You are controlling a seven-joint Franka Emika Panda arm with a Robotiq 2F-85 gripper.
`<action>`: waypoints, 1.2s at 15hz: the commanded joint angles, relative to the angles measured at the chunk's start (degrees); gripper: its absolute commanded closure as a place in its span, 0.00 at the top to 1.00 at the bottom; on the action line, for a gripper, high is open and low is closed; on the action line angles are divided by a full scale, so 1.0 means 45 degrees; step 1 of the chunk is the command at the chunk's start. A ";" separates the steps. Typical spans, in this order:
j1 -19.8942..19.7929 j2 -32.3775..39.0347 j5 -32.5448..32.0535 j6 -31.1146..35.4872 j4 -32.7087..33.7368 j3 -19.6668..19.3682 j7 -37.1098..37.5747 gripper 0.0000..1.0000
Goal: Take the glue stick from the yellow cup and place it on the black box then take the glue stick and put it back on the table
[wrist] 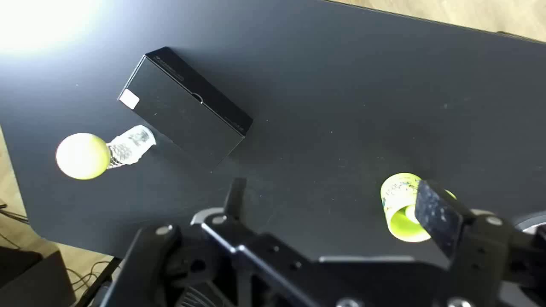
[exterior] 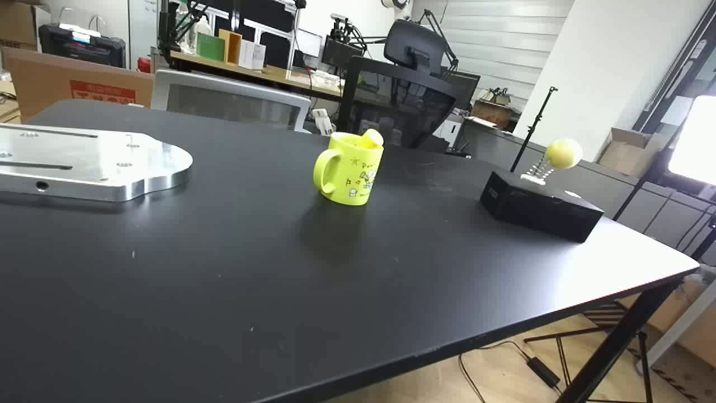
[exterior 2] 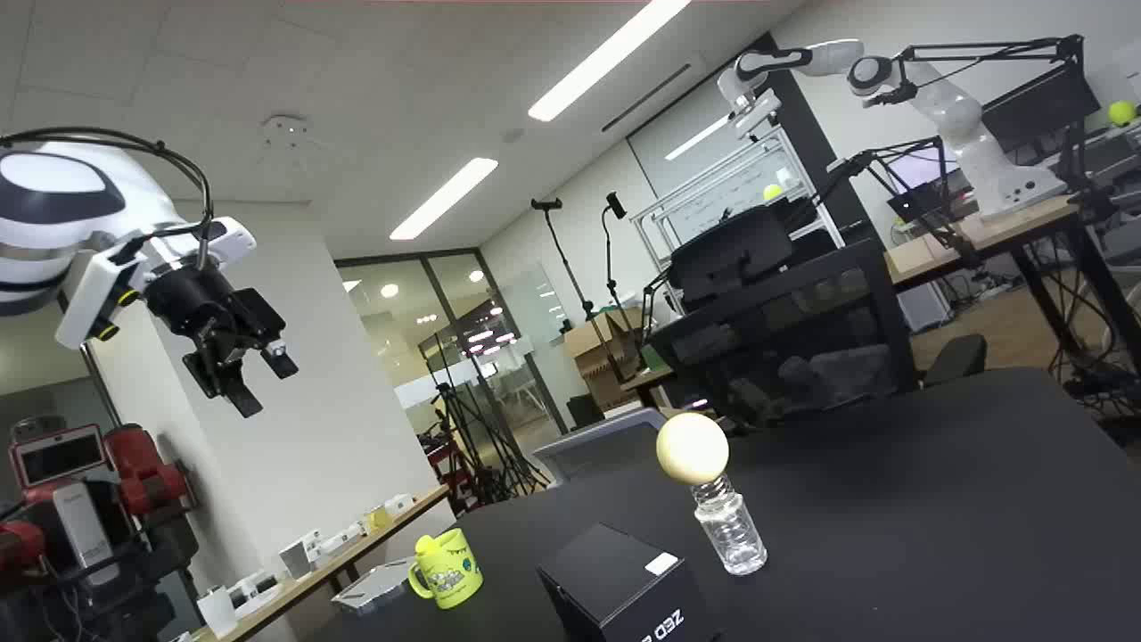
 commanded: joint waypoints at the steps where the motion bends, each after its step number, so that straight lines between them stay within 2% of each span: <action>1: 0.0254 0.0040 -0.0155 -0.0036 0.0035 -0.0214 0.0130 1.00; 13: 0.0254 0.0036 -0.0152 -0.0020 0.0037 -0.0213 0.0130 1.00; 18: 0.0119 0.1331 -0.0537 0.1576 0.0387 -0.0419 -0.0377 1.00</action>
